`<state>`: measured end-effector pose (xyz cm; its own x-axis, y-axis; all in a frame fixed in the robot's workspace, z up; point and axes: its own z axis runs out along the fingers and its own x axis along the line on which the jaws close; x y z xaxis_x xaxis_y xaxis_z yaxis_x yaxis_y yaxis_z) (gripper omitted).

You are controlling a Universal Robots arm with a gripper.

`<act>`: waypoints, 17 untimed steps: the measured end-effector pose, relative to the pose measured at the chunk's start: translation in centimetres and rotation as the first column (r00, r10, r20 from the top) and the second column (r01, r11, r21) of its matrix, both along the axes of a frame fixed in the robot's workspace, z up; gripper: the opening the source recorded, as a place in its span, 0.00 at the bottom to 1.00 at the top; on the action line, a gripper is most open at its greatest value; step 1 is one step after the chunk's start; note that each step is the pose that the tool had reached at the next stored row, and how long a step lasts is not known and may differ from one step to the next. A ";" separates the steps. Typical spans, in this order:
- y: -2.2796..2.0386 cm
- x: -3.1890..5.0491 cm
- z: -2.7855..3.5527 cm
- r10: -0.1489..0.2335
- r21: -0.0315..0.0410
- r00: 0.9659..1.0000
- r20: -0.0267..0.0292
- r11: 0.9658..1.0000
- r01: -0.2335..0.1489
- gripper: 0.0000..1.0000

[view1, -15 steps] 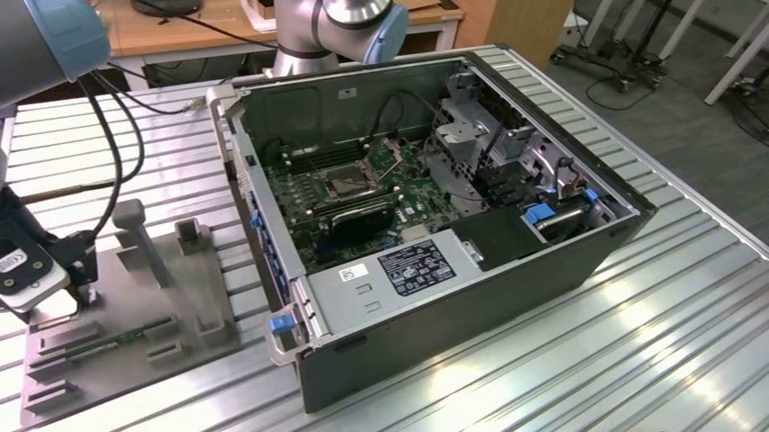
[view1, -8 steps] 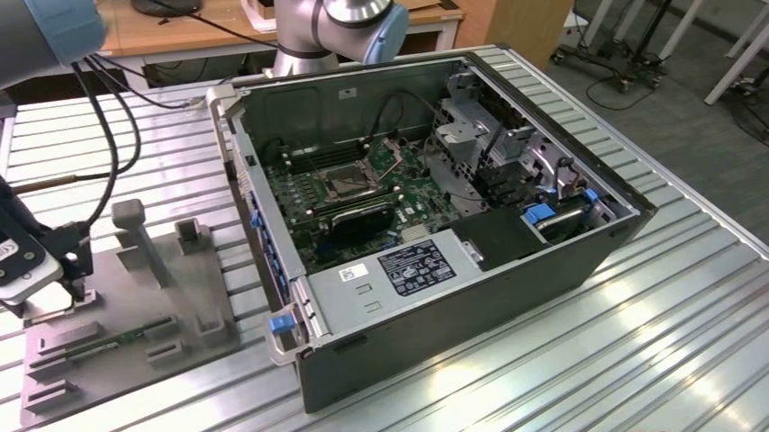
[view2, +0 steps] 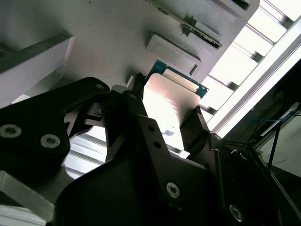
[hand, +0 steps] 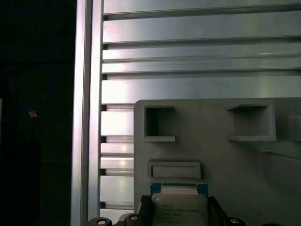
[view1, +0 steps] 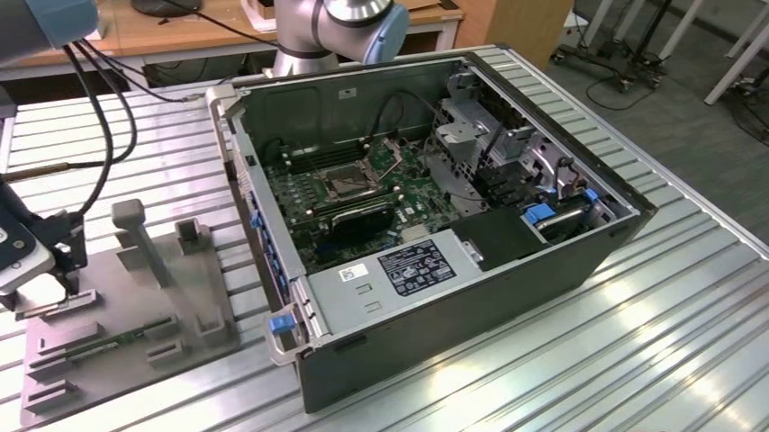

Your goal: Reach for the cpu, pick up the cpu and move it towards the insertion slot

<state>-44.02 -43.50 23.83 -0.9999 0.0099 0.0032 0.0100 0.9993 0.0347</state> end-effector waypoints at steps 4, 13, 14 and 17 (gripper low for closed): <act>0.00 0.03 0.77 0.000 0.000 1.000 0.000 1.000 0.000 0.55; 0.00 0.11 2.79 0.000 0.000 1.000 -0.001 1.000 0.000 0.55; 0.00 0.12 3.03 0.000 0.000 1.000 -0.001 1.000 0.000 0.55; 0.00 0.14 3.72 0.000 0.000 1.000 -0.001 1.000 0.000 0.55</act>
<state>-43.88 -43.50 27.56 -0.9999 0.0099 0.0043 0.0100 0.9993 0.0347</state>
